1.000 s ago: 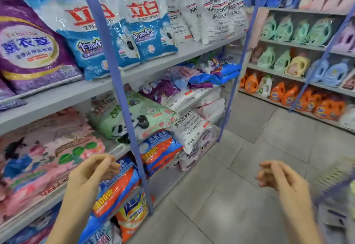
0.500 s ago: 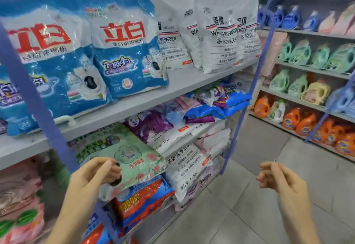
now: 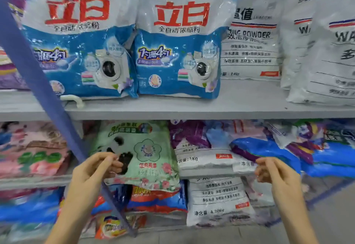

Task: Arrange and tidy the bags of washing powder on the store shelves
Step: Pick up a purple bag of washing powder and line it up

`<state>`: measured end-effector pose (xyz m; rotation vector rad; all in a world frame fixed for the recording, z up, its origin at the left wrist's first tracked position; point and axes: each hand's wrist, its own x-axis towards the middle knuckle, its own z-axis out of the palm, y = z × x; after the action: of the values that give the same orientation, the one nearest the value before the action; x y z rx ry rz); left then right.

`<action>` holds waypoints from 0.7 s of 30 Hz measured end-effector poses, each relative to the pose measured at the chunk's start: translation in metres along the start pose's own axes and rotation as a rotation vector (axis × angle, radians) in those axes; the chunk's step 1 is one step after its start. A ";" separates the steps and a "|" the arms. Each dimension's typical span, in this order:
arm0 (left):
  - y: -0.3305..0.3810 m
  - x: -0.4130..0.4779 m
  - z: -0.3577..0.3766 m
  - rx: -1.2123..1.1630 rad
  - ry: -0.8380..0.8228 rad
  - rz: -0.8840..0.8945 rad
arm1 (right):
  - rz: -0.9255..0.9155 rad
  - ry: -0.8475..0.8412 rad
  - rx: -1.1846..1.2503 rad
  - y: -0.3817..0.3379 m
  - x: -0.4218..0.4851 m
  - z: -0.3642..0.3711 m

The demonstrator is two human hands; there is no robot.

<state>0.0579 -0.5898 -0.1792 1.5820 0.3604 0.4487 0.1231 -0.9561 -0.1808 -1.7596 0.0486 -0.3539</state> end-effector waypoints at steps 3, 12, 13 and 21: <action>-0.003 -0.017 0.000 0.020 0.112 -0.040 | -0.078 -0.120 -0.191 0.018 0.033 0.020; 0.001 -0.049 0.006 0.064 0.227 -0.087 | -0.895 -0.658 -1.108 0.055 0.099 0.199; 0.003 -0.049 0.007 0.071 0.225 -0.086 | -0.892 -0.717 -1.220 0.063 0.106 0.211; 0.013 -0.048 0.000 0.116 0.174 -0.084 | -0.853 -0.582 -1.485 0.072 0.106 0.218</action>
<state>0.0156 -0.6139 -0.1691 1.6376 0.5932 0.5094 0.2922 -0.7889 -0.2658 -3.2398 -1.1558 -0.4167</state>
